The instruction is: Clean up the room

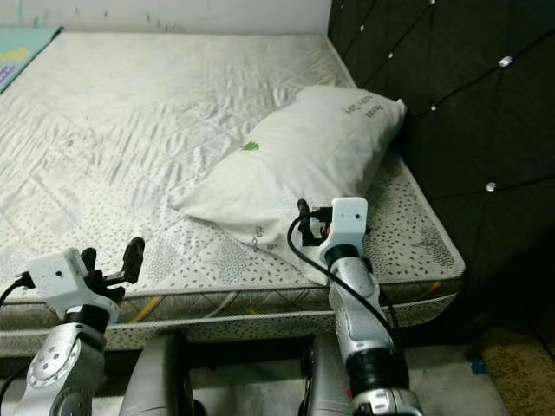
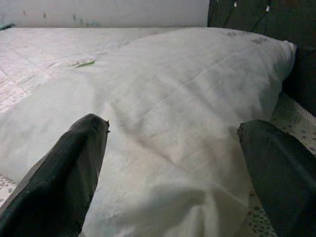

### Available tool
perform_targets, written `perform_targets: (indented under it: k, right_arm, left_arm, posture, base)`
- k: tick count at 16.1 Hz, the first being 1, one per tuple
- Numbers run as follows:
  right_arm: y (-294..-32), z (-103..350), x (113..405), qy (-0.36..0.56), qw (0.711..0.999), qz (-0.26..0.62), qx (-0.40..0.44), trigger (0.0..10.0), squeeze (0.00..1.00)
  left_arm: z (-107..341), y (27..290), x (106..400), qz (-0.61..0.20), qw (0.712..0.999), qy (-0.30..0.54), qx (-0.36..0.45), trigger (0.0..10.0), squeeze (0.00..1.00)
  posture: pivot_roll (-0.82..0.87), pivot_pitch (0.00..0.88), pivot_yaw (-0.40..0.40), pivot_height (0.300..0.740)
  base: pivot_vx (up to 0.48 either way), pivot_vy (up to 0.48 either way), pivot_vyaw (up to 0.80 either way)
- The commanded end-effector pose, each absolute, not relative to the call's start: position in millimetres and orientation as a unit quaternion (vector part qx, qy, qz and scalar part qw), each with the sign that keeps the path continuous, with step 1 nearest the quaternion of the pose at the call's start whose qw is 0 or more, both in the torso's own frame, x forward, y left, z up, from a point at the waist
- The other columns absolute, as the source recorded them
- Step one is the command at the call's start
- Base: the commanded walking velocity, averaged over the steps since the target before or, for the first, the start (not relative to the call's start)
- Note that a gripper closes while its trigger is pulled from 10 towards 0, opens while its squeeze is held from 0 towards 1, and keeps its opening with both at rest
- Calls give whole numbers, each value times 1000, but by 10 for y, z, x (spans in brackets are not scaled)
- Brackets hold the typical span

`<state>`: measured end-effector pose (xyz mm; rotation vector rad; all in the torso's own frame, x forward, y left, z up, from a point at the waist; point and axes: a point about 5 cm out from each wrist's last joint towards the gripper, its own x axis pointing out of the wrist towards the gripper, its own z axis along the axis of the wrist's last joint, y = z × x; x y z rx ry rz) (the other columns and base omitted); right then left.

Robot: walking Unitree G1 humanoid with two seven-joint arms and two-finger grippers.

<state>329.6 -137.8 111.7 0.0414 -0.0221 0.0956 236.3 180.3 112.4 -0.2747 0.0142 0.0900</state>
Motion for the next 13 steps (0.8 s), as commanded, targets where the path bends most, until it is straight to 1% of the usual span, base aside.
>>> perform_targets:
  k: [1,2,3,4,5,9,10,13]
  right_arm:
    - [-1405,1153,3273,-15,999,44,12,10000,549]
    - [-1415,1151,3256,-14,999,43,13,10000,251]
    - [-1432,1179,3235,-20,999,42,21,10000,1000]
    - [-1452,1202,3220,-24,999,33,23,4510,1000]
    - [-1474,1215,3196,-27,999,27,26,4667,20]
    - [-1480,1219,3185,-27,999,27,29,4667,20]
    - [-1467,1223,3167,-21,999,31,30,10000,0]
    - [-1448,1295,3192,-23,998,38,37,10000,0]
  left_arm:
    - [1147,1796,2392,44,989,-1,-140,10000,1000]
    - [1153,1788,2404,42,989,-3,-141,10000,1000]
    - [1159,1793,2440,46,989,-3,-142,10000,1000]
    - [1207,1781,2443,33,989,-22,-144,0,1000]
    - [1224,1773,2447,28,989,-30,-144,0,1000]
    - [1224,1772,2451,28,989,-30,-144,0,1000]
    - [1149,1758,2482,37,990,-6,-139,10000,0]
    - [1111,1732,2504,38,990,3,-138,10000,0]
  posture:
    - [-24,15,5,561]
    - [-25,11,8,561]
    - [-30,6,7,561]
    - [-33,13,10,561]
    - [-35,0,9,561]
    - [-35,0,9,561]
    - [-52,0,9,561]
    - [-56,0,9,561]
  base:
    - [0,0,0]
    - [0,0,0]
    - [0,0,0]
    - [0,0,0]
    - [0,0,0]
    - [0,0,0]
    - [0,0,0]
    - [0,0,0]
